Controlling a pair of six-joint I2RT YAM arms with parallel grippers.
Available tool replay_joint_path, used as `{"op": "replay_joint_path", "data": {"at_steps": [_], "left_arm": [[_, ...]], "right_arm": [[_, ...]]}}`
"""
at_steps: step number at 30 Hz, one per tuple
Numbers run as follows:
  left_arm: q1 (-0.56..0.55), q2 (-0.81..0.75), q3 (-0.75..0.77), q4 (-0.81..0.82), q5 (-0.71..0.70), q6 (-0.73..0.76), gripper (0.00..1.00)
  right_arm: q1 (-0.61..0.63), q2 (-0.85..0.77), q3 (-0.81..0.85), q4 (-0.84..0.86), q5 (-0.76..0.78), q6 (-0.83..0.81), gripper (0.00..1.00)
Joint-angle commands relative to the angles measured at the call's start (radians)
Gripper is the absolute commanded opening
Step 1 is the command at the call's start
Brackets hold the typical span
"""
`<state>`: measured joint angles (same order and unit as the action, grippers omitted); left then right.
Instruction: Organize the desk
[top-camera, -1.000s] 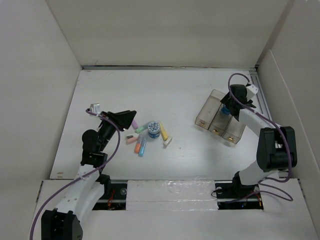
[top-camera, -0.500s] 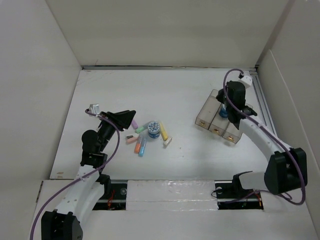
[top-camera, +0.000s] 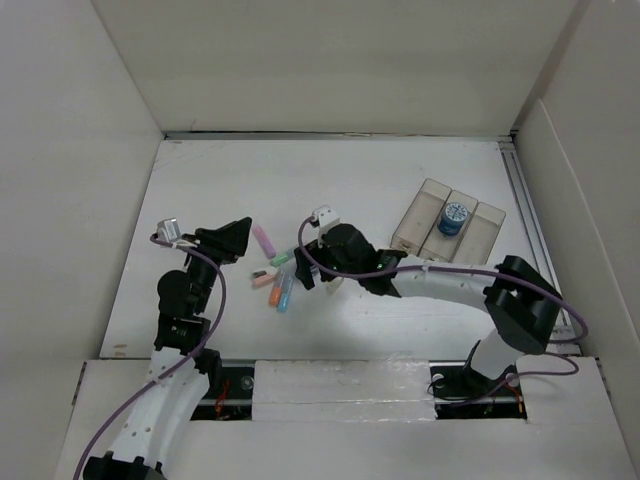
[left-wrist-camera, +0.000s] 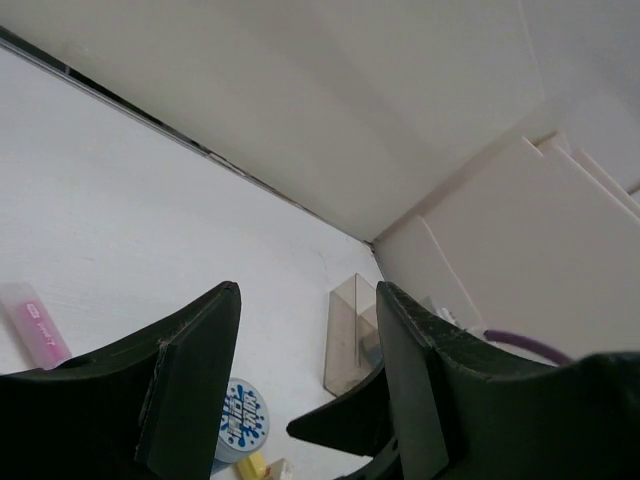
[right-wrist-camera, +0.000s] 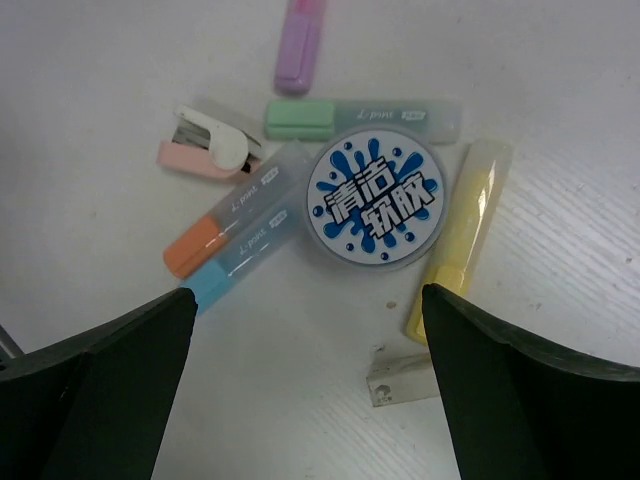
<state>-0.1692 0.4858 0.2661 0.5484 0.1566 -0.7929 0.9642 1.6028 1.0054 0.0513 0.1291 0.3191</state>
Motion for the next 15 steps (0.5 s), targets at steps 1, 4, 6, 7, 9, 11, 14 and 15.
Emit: {"op": "replay_joint_path", "data": {"at_steps": [1,4,6,7,9,11,14,15], "left_arm": [[-0.004,-0.012,0.022,-0.016,-0.075,-0.006,0.52],[-0.004,-0.003,0.036,-0.033,-0.08,0.012,0.52],[-0.004,-0.006,0.05,-0.048,-0.078,0.027,0.52],[-0.004,-0.007,0.042,-0.022,-0.072,0.032,0.52],[-0.004,0.002,0.035,-0.01,-0.071,0.032,0.53],[-0.004,0.016,0.045,-0.024,-0.063,0.037,0.53],[-0.004,0.022,0.051,-0.015,-0.039,0.037,0.53],[-0.004,0.022,0.048,-0.013,-0.038,0.035,0.53]], "right_arm": [[-0.005,0.029,0.068,0.005,0.018,-0.029,1.0],[0.019,0.084,0.093,-0.011,0.058,-0.037,1.0],[0.019,0.137,0.125,-0.048,0.108,-0.037,1.0],[0.019,0.153,0.145,-0.083,0.119,-0.049,1.0],[0.019,0.201,0.191,-0.108,0.177,-0.049,1.0],[0.019,0.226,0.211,-0.082,0.184,-0.051,1.0],[0.028,0.278,0.266,-0.093,0.204,-0.051,0.98],[0.028,0.293,0.277,-0.09,0.239,-0.049,0.96]]}}
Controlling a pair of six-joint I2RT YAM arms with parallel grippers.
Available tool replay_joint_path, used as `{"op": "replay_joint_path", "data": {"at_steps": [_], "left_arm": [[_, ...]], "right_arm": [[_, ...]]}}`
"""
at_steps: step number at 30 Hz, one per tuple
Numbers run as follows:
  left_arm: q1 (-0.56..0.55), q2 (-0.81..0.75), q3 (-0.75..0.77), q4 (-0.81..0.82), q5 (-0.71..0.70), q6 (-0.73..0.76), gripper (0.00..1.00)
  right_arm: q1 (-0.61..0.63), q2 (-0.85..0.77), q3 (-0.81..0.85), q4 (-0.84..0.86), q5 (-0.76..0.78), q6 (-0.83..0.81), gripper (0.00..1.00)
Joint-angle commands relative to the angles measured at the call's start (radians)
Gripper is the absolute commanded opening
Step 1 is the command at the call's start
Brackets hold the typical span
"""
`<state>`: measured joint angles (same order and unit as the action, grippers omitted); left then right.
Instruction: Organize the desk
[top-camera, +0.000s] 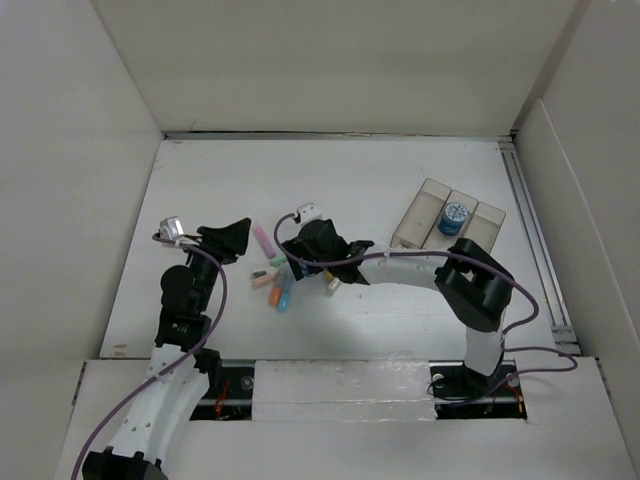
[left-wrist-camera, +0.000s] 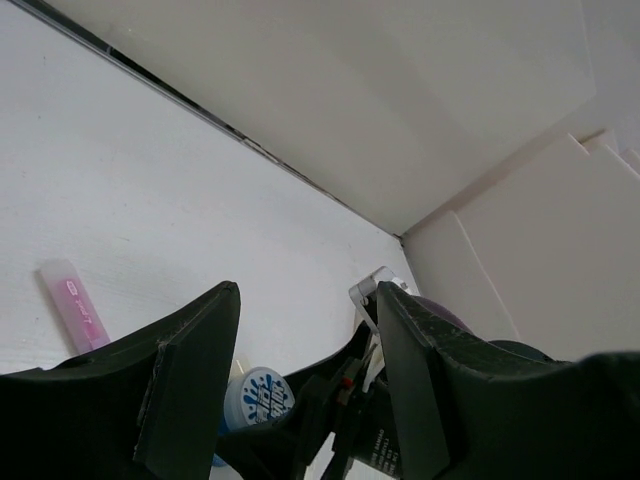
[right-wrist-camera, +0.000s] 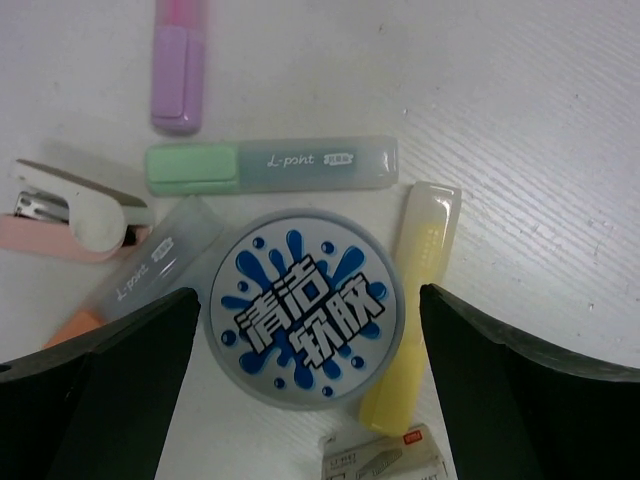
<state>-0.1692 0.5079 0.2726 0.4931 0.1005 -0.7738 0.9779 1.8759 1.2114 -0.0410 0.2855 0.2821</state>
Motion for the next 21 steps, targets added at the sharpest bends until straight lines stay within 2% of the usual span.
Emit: {"op": "replay_joint_path", "data": {"at_steps": [1,2,3,4,7,10,12,16,18,21], "left_arm": [[-0.004,0.0,0.04,0.044,0.018,0.016,0.53],[-0.004,0.0,0.04,0.042,0.019,0.016,0.53],[-0.004,0.001,0.042,0.042,0.024,0.016,0.53],[-0.004,0.003,0.042,0.044,0.027,0.013,0.53],[-0.004,0.003,0.039,0.055,0.041,0.011,0.53],[-0.004,0.007,0.039,0.056,0.044,0.01,0.53],[-0.004,0.009,0.043,0.059,0.057,0.01,0.53],[-0.004,0.018,0.043,0.065,0.064,0.01,0.53],[-0.004,0.02,0.042,0.068,0.077,0.008,0.53],[-0.004,0.03,0.036,0.088,0.084,0.002,0.53]], "right_arm": [[0.015,0.026,0.079,0.004,0.095,-0.011,0.95],[0.015,0.032,0.086,0.007,0.106,-0.008,0.92],[0.015,0.034,0.099,0.007,0.113,0.005,0.74],[0.015,0.034,0.102,0.009,0.115,0.012,0.68],[0.024,-0.024,0.103,0.018,0.132,0.051,0.58],[0.006,-0.144,0.033,0.081,0.181,0.077,0.56],[-0.03,-0.291,-0.022,0.127,0.204,0.101,0.56],[-0.183,-0.522,-0.179,0.119,0.259,0.195,0.56],[-0.299,-0.645,-0.295,0.098,0.29,0.245,0.56],[-0.445,-0.775,-0.42,0.067,0.255,0.346,0.56]]}}
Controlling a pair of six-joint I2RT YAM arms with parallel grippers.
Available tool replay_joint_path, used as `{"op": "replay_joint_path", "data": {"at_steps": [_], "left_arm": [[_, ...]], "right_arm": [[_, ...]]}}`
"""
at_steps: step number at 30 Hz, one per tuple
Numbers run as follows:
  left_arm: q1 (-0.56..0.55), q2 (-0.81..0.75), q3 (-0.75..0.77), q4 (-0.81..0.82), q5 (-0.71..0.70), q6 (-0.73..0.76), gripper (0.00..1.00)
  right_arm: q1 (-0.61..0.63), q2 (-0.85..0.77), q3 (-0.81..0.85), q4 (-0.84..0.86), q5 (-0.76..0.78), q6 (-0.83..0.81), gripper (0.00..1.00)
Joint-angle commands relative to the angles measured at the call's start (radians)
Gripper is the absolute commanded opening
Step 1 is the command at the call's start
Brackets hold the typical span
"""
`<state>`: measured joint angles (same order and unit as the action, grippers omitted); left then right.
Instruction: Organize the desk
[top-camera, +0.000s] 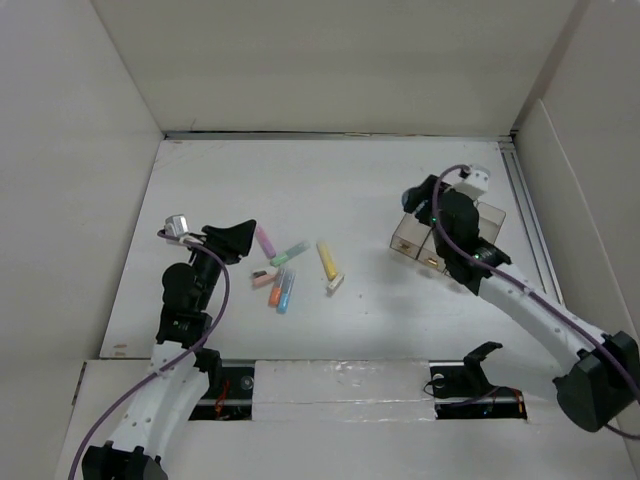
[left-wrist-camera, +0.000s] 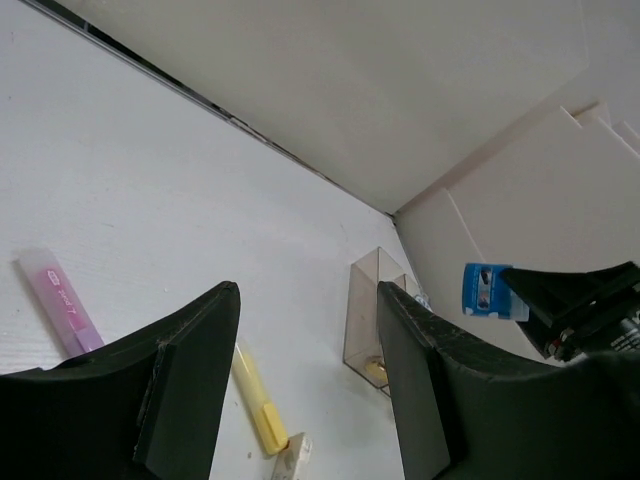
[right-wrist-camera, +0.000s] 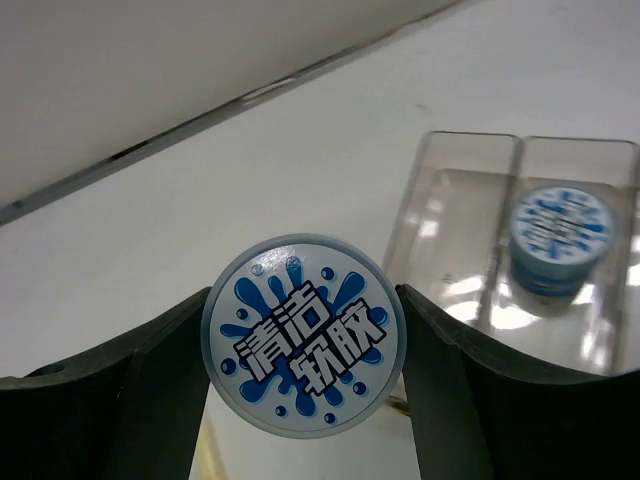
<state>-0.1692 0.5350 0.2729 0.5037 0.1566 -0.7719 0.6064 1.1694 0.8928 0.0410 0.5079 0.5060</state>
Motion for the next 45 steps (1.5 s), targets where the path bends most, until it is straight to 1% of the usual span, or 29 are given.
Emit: {"op": "replay_joint_path", "data": {"at_steps": [1,2,3,4,8,9,11,17,19,27,35,37,38,39,41,42,45], "left_arm": [[-0.004,0.014,0.037,0.079,0.029,0.0,0.53],[-0.004,0.025,0.038,0.088,0.047,-0.004,0.53],[-0.004,0.029,0.038,0.088,0.047,-0.004,0.53],[-0.004,0.037,0.037,0.099,0.061,-0.006,0.53],[-0.004,0.046,0.037,0.101,0.064,-0.009,0.53],[-0.004,0.045,0.038,0.102,0.07,-0.009,0.53],[-0.004,0.04,0.037,0.107,0.069,-0.009,0.53],[-0.004,0.042,0.032,0.11,0.074,-0.009,0.53],[-0.004,0.049,0.034,0.108,0.069,-0.009,0.53],[-0.004,0.04,0.037,0.099,0.067,-0.006,0.53],[-0.004,0.046,0.037,0.101,0.064,-0.001,0.53],[-0.004,0.049,0.038,0.099,0.06,-0.004,0.53],[-0.004,0.049,0.038,0.101,0.063,-0.003,0.53],[-0.004,0.049,0.038,0.101,0.067,-0.003,0.53],[-0.004,0.046,0.038,0.101,0.067,-0.003,0.53],[-0.004,0.046,0.037,0.099,0.063,-0.001,0.53],[-0.004,0.042,0.04,0.098,0.064,-0.003,0.53]], "right_arm": [[-0.1,-0.097,-0.126,-0.013,0.024,0.132,0.56],[-0.164,-0.149,-0.171,-0.018,0.018,0.14,0.57],[-0.165,-0.149,-0.172,-0.018,0.018,0.14,0.57],[-0.204,-0.161,-0.181,-0.038,0.018,0.138,0.57],[-0.287,-0.14,-0.186,-0.087,-0.02,0.143,0.57],[-0.324,-0.129,-0.187,-0.09,-0.031,0.146,0.57],[-0.347,-0.109,-0.189,-0.107,-0.048,0.157,0.57],[-0.347,-0.117,-0.21,-0.159,-0.01,0.173,0.58],[-0.356,-0.117,-0.225,-0.144,-0.022,0.17,0.57],[-0.369,-0.03,-0.201,-0.17,-0.049,0.192,0.59],[-0.369,0.001,-0.166,-0.211,-0.019,0.198,0.62],[-0.369,0.001,-0.167,-0.208,-0.025,0.192,0.66],[-0.369,0.009,-0.164,-0.208,-0.025,0.192,0.8],[-0.369,0.013,-0.16,-0.213,-0.025,0.192,0.87],[-0.358,0.018,-0.147,-0.217,-0.02,0.189,0.96],[-0.358,0.016,-0.146,-0.216,-0.017,0.184,0.98],[-0.306,-0.016,-0.12,-0.219,0.024,0.17,0.99]]}}
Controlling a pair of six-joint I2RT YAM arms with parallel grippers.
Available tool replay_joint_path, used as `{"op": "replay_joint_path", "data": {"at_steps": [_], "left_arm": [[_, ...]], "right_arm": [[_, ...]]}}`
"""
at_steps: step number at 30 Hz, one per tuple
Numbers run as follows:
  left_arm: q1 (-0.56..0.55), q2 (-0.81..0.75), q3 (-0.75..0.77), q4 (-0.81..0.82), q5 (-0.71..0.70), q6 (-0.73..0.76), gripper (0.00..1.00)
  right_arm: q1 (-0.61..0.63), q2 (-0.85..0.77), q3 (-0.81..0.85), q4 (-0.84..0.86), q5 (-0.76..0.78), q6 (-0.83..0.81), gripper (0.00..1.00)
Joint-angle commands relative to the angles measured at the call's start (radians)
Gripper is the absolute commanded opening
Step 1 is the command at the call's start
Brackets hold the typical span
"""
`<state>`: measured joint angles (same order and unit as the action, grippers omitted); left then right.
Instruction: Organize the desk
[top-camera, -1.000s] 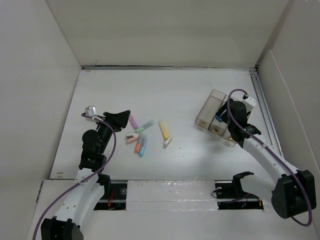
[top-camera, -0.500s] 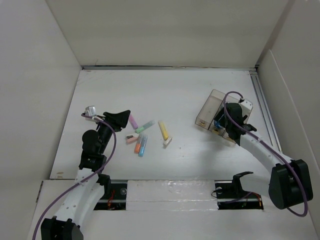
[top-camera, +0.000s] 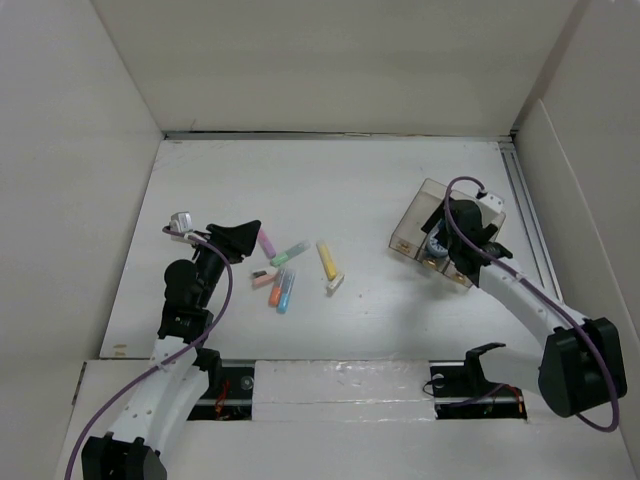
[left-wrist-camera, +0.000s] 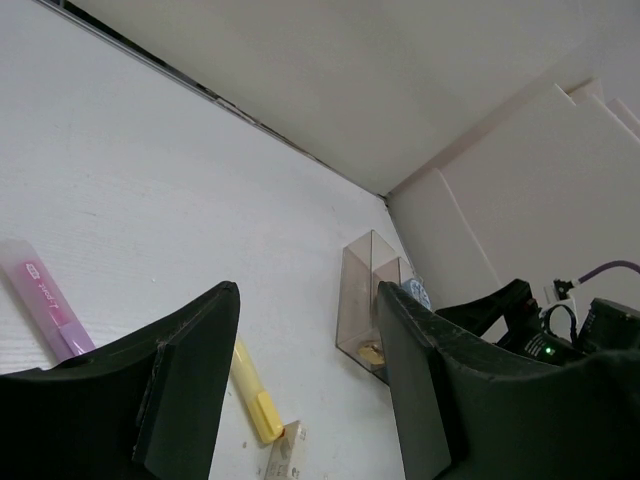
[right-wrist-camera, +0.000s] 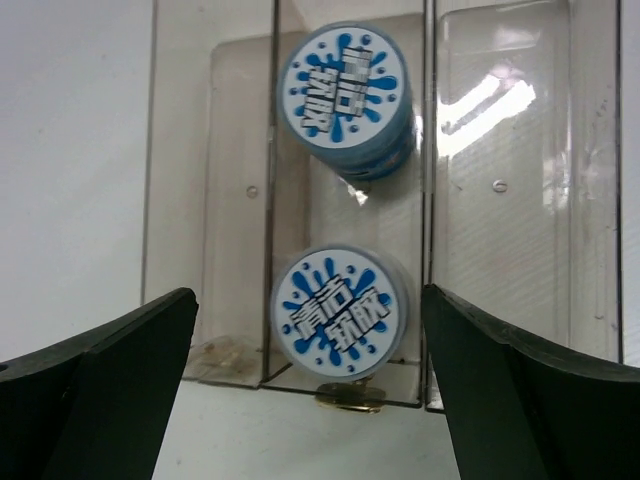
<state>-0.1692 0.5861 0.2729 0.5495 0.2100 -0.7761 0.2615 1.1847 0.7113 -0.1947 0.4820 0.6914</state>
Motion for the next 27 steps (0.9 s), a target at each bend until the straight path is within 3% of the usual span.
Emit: {"op": "replay_joint_path", "data": {"at_steps": [1,3,4,5,6,8,9,12,15,18,21,27], "left_arm": [[-0.004,-0.009,0.038,0.055,0.014,0.001,0.53],[-0.004,-0.011,0.037,0.053,0.002,0.003,0.53],[-0.004,-0.008,0.038,0.05,0.002,0.003,0.53],[-0.004,-0.002,0.038,0.055,0.011,0.0,0.53],[-0.004,-0.002,0.038,0.055,0.011,0.0,0.53],[-0.004,-0.002,0.038,0.056,0.009,0.003,0.53],[-0.004,0.001,0.037,0.056,0.006,0.001,0.53],[-0.004,0.001,0.045,0.052,0.011,0.005,0.53],[-0.004,0.018,0.046,0.063,0.023,0.014,0.53],[-0.038,0.085,0.075,0.092,0.087,0.047,0.5],[-0.164,0.216,0.147,0.067,0.086,0.142,0.5],[-0.458,0.368,0.293,-0.066,-0.274,0.308,0.48]], "right_arm": [[0.057,-0.049,0.069,0.018,0.067,-0.019,0.99],[0.123,-0.117,0.077,0.062,0.072,-0.067,0.96],[0.146,-0.138,0.076,0.089,0.055,-0.085,0.89],[0.215,-0.178,0.062,0.157,-0.051,-0.131,0.46],[0.216,-0.187,0.054,0.184,-0.052,-0.132,0.46],[0.264,-0.186,0.05,0.228,-0.179,-0.142,0.1],[0.324,-0.171,0.059,0.232,-0.212,-0.144,0.06],[0.433,-0.054,0.095,0.198,-0.206,-0.179,0.05],[0.56,0.058,0.161,0.019,-0.012,-0.171,0.11],[0.599,0.064,0.186,-0.005,0.055,-0.165,0.11],[0.608,-0.048,0.189,0.023,0.09,-0.161,0.12],[0.628,-0.437,0.154,0.18,0.058,-0.196,0.22]]}}
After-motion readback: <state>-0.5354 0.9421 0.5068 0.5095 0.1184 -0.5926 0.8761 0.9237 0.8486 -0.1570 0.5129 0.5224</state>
